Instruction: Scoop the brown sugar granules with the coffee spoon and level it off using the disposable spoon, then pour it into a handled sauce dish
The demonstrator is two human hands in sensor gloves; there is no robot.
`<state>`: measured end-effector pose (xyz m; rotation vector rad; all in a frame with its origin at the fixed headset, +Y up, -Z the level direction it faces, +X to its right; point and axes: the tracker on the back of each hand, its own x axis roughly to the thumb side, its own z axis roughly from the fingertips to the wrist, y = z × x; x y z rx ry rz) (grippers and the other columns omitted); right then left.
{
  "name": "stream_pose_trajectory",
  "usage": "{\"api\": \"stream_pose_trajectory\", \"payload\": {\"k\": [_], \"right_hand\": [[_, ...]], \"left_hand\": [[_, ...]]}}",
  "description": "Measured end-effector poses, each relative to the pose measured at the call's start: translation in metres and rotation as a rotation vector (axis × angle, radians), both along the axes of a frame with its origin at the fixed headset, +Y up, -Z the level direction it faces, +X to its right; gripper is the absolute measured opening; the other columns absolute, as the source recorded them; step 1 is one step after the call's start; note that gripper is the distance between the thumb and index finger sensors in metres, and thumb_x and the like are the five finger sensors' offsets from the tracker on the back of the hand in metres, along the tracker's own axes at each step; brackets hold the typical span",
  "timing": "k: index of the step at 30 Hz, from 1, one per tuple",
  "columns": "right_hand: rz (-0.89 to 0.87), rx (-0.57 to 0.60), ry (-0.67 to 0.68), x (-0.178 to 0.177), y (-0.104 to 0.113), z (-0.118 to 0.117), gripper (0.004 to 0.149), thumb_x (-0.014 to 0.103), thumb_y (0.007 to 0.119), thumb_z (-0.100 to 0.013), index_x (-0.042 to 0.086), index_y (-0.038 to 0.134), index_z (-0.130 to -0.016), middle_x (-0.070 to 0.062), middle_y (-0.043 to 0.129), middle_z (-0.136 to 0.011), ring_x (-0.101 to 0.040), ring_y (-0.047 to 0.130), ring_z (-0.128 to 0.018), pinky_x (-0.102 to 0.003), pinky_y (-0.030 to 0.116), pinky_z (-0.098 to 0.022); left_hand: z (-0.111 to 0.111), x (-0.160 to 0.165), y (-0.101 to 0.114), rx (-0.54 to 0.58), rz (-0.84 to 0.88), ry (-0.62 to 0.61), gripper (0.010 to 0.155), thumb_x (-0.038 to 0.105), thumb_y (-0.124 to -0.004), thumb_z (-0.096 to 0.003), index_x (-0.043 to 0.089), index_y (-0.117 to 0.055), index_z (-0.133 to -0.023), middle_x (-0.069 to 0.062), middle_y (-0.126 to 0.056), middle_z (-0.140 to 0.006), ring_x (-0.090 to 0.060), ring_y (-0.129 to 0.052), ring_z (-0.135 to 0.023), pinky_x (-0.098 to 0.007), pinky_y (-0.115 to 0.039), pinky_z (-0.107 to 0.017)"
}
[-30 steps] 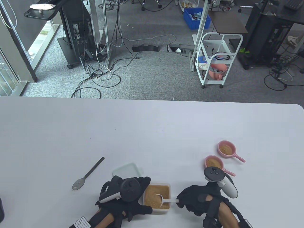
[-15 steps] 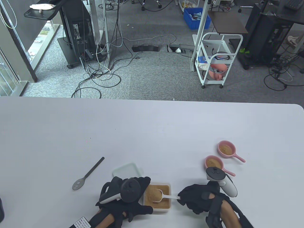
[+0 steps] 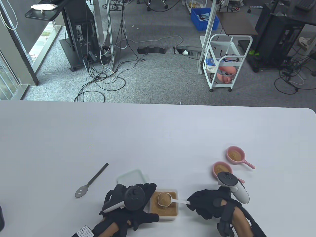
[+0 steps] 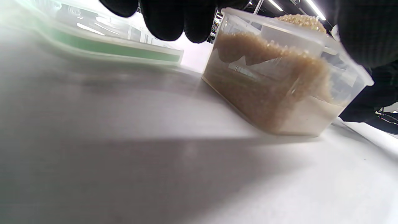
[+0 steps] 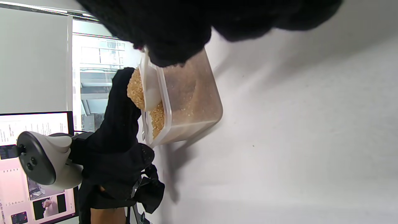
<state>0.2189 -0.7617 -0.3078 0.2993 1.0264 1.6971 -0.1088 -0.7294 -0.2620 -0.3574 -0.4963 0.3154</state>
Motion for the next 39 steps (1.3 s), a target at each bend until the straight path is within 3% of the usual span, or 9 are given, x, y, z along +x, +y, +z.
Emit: {"api": "stream_pose_trajectory", "payload": {"k": [5, 10, 15, 22, 28, 39], "right_hand": [[-0.008, 0.009, -0.008, 0.002, 0.001, 0.000, 0.044, 0.036, 0.077, -0.050, 0.009, 0.087, -0.084, 0.001, 0.096, -0.041, -0.023, 0.091, -0.021, -0.053, 0.075, -0.043], [-0.020, 0.012, -0.010, 0.001, -0.001, 0.000, 0.044, 0.036, 0.077, -0.051, 0.009, 0.087, -0.084, 0.001, 0.096, -0.041, -0.023, 0.091, -0.022, -0.053, 0.075, -0.043], [-0.036, 0.018, -0.021, 0.002, -0.001, -0.001, 0.044, 0.036, 0.076, -0.051, 0.009, 0.086, -0.084, 0.001, 0.095, -0.042, -0.022, 0.091, -0.022, -0.053, 0.075, -0.043], [-0.036, 0.019, -0.017, 0.001, -0.001, -0.001, 0.044, 0.036, 0.076, -0.051, 0.009, 0.086, -0.084, 0.001, 0.096, -0.042, -0.023, 0.091, -0.022, -0.053, 0.075, -0.043], [-0.027, 0.022, -0.011, 0.001, -0.001, 0.000, 0.044, 0.036, 0.076, -0.051, 0.009, 0.086, -0.085, 0.001, 0.096, -0.042, -0.023, 0.091, -0.022, -0.053, 0.075, -0.043], [-0.006, 0.023, -0.004, 0.000, -0.001, 0.001, 0.044, 0.036, 0.076, -0.052, 0.009, 0.086, -0.085, 0.000, 0.096, -0.043, -0.023, 0.091, -0.022, -0.053, 0.075, -0.043]], "left_hand": [[0.000, -0.003, 0.005, 0.024, 0.015, 0.007, 0.109, 0.085, -0.071, -0.0336, 0.031, -0.026, -0.117, 0.003, -0.040, -0.123, -0.033, -0.053, -0.117, -0.056, -0.045, -0.085], [0.000, -0.014, 0.024, 0.103, 0.061, 0.039, 0.107, 0.085, -0.070, -0.0336, 0.032, -0.028, -0.117, 0.004, -0.042, -0.123, -0.032, -0.054, -0.117, -0.055, -0.046, -0.085], [-0.003, -0.063, 0.065, 0.251, 0.159, 0.219, 0.095, 0.081, -0.074, -0.0354, 0.037, -0.048, -0.115, 0.008, -0.057, -0.118, -0.029, -0.066, -0.111, -0.053, -0.053, -0.084], [-0.004, -0.128, 0.092, 0.415, 0.075, 0.504, 0.079, 0.075, -0.083, -0.0354, 0.039, -0.071, -0.105, 0.012, -0.075, -0.105, -0.024, -0.081, -0.100, -0.051, -0.062, -0.080], [-0.016, -0.152, 0.078, 0.434, -0.153, 0.664, 0.070, 0.071, -0.088, -0.0348, 0.040, -0.081, -0.097, 0.013, -0.083, -0.098, -0.021, -0.088, -0.094, -0.050, -0.067, -0.078], [-0.051, -0.170, 0.019, 0.219, -0.442, 0.760, 0.060, 0.068, -0.090, -0.0366, 0.040, -0.089, -0.090, 0.015, -0.090, -0.091, -0.019, -0.093, -0.089, -0.049, -0.070, -0.076]]}}
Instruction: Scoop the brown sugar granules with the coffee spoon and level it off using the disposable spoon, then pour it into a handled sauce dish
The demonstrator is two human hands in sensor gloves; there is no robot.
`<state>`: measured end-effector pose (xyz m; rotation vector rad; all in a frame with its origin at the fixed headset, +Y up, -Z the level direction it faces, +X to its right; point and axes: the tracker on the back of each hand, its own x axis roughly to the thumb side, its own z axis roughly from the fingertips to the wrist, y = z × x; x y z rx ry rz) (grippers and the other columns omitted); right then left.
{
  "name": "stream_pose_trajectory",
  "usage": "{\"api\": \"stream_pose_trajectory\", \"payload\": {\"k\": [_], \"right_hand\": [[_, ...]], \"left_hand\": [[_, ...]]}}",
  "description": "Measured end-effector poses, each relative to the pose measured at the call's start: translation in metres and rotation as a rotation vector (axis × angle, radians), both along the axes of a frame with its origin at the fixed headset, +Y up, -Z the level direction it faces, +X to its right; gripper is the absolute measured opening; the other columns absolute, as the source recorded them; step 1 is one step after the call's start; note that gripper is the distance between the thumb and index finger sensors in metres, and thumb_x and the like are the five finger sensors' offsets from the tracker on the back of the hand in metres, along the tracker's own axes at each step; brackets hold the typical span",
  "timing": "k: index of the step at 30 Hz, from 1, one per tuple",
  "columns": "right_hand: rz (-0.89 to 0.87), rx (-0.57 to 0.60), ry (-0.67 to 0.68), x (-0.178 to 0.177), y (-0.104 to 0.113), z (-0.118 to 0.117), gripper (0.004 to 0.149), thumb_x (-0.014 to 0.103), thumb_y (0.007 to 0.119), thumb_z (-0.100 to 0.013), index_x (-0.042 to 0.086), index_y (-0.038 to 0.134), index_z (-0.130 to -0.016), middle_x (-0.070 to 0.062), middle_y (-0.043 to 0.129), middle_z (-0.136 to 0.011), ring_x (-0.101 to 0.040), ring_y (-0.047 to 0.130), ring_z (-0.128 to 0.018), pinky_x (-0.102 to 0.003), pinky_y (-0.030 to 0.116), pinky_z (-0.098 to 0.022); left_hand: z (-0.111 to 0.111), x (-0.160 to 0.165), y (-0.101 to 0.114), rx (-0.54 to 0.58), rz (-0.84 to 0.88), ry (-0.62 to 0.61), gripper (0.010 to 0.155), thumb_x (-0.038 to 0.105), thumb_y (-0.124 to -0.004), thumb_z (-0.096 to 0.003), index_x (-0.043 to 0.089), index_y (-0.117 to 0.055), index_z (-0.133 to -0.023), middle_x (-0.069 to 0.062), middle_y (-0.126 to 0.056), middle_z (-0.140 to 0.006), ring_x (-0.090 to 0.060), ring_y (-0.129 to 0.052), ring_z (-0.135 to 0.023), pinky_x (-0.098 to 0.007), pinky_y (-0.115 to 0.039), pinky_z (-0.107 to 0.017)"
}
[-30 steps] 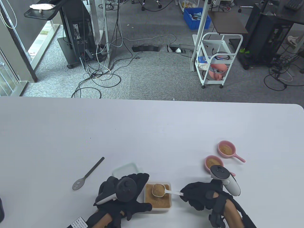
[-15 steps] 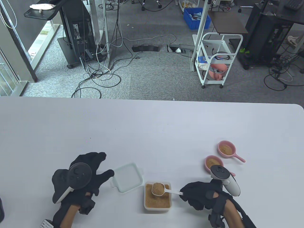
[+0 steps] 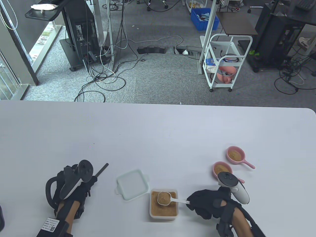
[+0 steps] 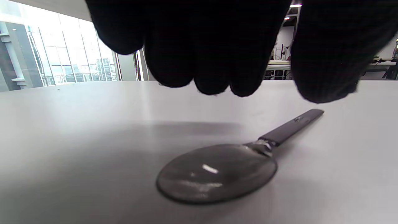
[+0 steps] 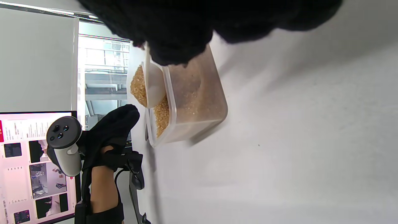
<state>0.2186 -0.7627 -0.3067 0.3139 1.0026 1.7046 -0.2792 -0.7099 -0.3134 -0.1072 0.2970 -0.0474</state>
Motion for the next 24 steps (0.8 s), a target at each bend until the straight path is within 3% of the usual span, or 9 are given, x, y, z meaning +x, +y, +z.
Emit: {"api": "stream_pose_trajectory", "payload": {"k": [13, 24], "right_hand": [[0.006, 0.000, 0.005, -0.001, 0.000, 0.000, 0.044, 0.036, 0.076, -0.052, 0.008, 0.086, -0.085, 0.000, 0.096, -0.043, -0.023, 0.091, -0.022, -0.053, 0.075, -0.043], [0.018, -0.001, 0.010, -0.001, 0.000, 0.001, 0.044, 0.036, 0.076, -0.052, 0.008, 0.086, -0.085, 0.000, 0.096, -0.043, -0.023, 0.091, -0.022, -0.054, 0.075, -0.043]], "left_hand": [[-0.008, 0.005, -0.016, -0.063, -0.081, 0.057, 0.054, 0.069, -0.089, -0.0369, 0.041, -0.095, -0.083, 0.015, -0.094, -0.087, -0.020, -0.096, -0.086, -0.049, -0.072, -0.074], [-0.008, 0.003, -0.017, -0.086, -0.001, 0.073, 0.047, 0.062, -0.091, -0.0390, 0.040, -0.094, -0.081, 0.014, -0.094, -0.084, -0.019, -0.096, -0.084, -0.049, -0.072, -0.074]]}}
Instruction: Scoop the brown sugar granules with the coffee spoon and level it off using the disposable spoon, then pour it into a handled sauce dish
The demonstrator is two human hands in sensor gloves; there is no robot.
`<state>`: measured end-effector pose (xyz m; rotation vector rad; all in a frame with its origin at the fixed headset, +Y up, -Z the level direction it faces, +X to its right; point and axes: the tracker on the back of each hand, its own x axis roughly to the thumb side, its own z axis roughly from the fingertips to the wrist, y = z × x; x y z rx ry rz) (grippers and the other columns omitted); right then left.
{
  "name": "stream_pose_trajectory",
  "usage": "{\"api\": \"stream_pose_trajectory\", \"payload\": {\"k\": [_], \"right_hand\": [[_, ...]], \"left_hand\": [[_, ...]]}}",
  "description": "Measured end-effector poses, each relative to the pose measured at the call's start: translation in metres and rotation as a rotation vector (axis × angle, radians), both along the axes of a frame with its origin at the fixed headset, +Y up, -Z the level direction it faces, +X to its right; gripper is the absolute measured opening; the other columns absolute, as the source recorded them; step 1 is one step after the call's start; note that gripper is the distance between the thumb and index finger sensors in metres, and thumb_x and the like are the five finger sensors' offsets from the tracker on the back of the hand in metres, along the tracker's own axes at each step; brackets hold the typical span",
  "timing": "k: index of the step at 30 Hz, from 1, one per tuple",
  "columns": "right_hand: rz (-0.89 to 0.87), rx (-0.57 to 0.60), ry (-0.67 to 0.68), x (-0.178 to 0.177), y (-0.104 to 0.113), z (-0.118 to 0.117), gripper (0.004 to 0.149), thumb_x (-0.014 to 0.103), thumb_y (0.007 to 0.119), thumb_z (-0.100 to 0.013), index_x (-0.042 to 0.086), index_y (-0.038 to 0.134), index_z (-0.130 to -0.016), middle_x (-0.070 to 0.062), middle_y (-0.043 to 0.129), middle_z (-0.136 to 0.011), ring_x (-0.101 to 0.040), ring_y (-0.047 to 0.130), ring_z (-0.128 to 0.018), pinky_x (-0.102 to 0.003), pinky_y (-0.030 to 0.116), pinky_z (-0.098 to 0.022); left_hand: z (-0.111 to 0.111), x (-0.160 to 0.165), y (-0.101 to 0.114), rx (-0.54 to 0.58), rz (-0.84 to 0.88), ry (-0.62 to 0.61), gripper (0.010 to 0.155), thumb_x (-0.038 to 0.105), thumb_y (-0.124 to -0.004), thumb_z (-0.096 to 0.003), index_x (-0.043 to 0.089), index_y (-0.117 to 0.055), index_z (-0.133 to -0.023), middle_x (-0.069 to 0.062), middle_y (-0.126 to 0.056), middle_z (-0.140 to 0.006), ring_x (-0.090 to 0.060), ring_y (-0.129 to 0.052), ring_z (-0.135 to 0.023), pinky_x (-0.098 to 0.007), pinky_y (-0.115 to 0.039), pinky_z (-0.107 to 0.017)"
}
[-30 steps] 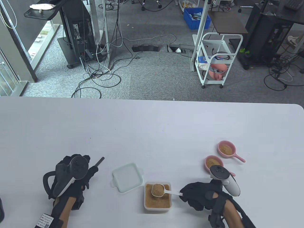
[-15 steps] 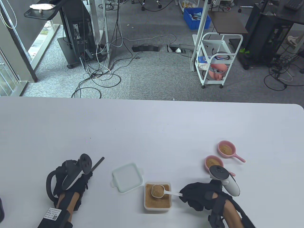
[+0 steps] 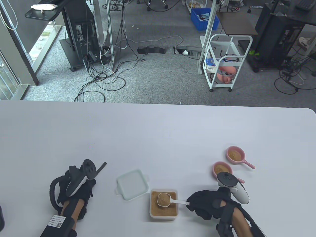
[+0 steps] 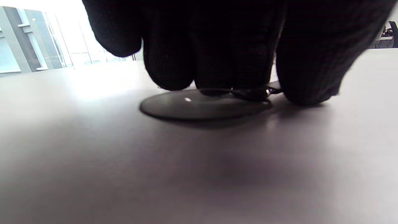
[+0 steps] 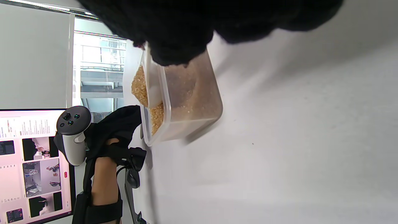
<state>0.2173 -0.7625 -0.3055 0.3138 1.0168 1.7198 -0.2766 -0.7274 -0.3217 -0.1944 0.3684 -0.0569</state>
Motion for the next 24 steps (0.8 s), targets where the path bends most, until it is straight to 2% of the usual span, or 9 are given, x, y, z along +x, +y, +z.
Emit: {"api": "stream_pose_trajectory", "payload": {"k": [8, 24], "right_hand": [[-0.003, 0.001, -0.003, -0.0001, 0.0005, 0.0002, 0.044, 0.036, 0.076, -0.052, 0.008, 0.086, -0.085, 0.000, 0.096, -0.043, -0.023, 0.091, -0.022, -0.054, 0.075, -0.043], [-0.013, 0.009, -0.012, 0.0024, 0.0030, -0.0005, 0.044, 0.036, 0.076, -0.052, 0.008, 0.086, -0.085, 0.000, 0.096, -0.042, -0.023, 0.091, -0.022, -0.054, 0.075, -0.043]], "left_hand": [[-0.0003, -0.0019, -0.0014, -0.016, 0.074, -0.004, 0.045, 0.059, -0.092, -0.0400, 0.038, -0.094, -0.080, 0.014, -0.094, -0.083, -0.019, -0.096, -0.083, -0.049, -0.072, -0.073], [-0.0012, 0.0053, -0.0022, -0.015, 0.037, -0.081, 0.041, 0.057, -0.091, -0.0407, 0.040, -0.096, -0.077, 0.015, -0.097, -0.079, -0.016, -0.099, -0.078, -0.047, -0.075, -0.071]]}}
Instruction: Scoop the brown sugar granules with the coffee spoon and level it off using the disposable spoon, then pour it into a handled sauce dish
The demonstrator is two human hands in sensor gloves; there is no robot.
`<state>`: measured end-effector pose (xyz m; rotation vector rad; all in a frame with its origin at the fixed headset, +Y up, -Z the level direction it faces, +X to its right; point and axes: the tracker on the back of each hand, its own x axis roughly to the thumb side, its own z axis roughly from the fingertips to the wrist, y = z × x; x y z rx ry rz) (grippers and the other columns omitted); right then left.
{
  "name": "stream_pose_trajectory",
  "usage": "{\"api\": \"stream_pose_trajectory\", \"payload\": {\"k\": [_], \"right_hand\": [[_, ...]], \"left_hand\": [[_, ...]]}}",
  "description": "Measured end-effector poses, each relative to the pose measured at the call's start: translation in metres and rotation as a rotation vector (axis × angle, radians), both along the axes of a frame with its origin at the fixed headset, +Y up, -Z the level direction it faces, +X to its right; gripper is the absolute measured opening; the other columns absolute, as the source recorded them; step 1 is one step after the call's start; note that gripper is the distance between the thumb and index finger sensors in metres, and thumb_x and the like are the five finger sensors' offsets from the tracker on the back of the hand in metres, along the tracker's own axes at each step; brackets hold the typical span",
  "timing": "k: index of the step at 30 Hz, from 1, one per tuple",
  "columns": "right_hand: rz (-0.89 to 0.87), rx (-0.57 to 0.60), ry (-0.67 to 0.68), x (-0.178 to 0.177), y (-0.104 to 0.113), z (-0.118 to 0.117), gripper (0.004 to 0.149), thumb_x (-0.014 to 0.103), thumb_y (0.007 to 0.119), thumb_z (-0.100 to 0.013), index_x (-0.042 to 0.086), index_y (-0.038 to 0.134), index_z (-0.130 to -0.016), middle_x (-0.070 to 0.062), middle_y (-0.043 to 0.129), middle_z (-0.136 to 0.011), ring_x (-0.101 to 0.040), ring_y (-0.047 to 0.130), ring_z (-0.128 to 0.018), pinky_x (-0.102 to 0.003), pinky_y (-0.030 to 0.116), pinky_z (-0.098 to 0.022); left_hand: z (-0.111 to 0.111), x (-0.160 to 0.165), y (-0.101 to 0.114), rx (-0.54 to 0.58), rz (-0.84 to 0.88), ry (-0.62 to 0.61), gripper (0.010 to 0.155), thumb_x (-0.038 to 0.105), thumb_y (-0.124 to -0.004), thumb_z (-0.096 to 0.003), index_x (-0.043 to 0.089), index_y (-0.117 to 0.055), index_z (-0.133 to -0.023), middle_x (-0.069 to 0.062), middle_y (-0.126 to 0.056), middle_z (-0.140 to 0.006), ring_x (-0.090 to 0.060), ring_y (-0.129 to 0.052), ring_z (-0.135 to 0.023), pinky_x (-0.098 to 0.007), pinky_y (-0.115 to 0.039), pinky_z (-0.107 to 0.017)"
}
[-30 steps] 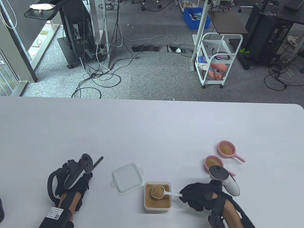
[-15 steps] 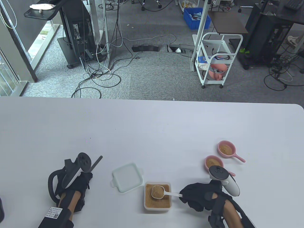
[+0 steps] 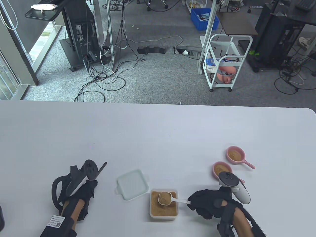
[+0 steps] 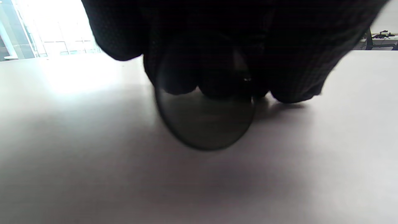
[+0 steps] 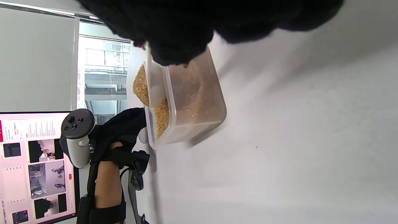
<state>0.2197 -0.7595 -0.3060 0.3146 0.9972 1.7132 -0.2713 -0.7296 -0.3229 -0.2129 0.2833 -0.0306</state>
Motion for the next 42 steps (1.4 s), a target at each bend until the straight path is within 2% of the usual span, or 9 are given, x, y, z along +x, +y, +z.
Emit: {"api": "stream_pose_trajectory", "payload": {"k": [9, 14, 25, 33, 42], "right_hand": [[0.005, -0.001, -0.002, 0.001, 0.000, 0.000, 0.044, 0.036, 0.076, -0.052, 0.008, 0.085, -0.085, 0.000, 0.096, -0.042, -0.023, 0.091, -0.022, -0.054, 0.075, -0.043], [0.004, 0.000, -0.004, 0.001, 0.001, 0.000, 0.044, 0.036, 0.076, -0.052, 0.007, 0.085, -0.085, 0.000, 0.096, -0.042, -0.023, 0.091, -0.022, -0.054, 0.075, -0.043], [0.007, 0.000, 0.000, 0.001, 0.001, 0.000, 0.044, 0.036, 0.076, -0.052, 0.007, 0.085, -0.085, 0.000, 0.096, -0.042, -0.023, 0.091, -0.022, -0.053, 0.075, -0.043], [0.010, -0.001, -0.005, 0.002, 0.001, 0.000, 0.045, 0.036, 0.076, -0.052, 0.007, 0.085, -0.085, 0.000, 0.096, -0.042, -0.023, 0.091, -0.022, -0.054, 0.075, -0.043], [-0.021, -0.015, 0.006, 0.001, 0.002, 0.000, 0.045, 0.036, 0.076, -0.052, 0.007, 0.085, -0.084, 0.001, 0.096, -0.042, -0.022, 0.091, -0.021, -0.053, 0.075, -0.042]], "left_hand": [[0.006, 0.006, 0.019, 0.117, 0.064, -0.032, 0.042, 0.057, -0.089, -0.0404, 0.041, -0.093, -0.079, 0.015, -0.101, -0.076, -0.013, -0.104, -0.073, -0.044, -0.080, -0.068], [0.015, 0.015, 0.037, 0.218, 0.132, -0.078, 0.042, 0.057, -0.089, -0.0401, 0.042, -0.092, -0.079, 0.015, -0.103, -0.072, -0.014, -0.106, -0.068, -0.043, -0.082, -0.067], [0.047, 0.062, 0.069, 0.359, 0.238, -0.305, 0.042, 0.057, -0.089, -0.0404, 0.041, -0.093, -0.079, 0.014, -0.103, -0.070, -0.013, -0.106, -0.066, -0.043, -0.082, -0.066], [0.071, 0.113, 0.068, 0.323, 0.280, -0.548, 0.041, 0.057, -0.088, -0.0406, 0.043, -0.092, -0.079, 0.015, -0.102, -0.070, -0.012, -0.104, -0.067, -0.043, -0.080, -0.067], [0.090, 0.152, 0.058, 0.245, 0.259, -0.736, 0.041, 0.057, -0.090, -0.0397, 0.044, -0.093, -0.078, 0.015, -0.102, -0.070, -0.012, -0.104, -0.067, -0.042, -0.081, -0.068]]}}
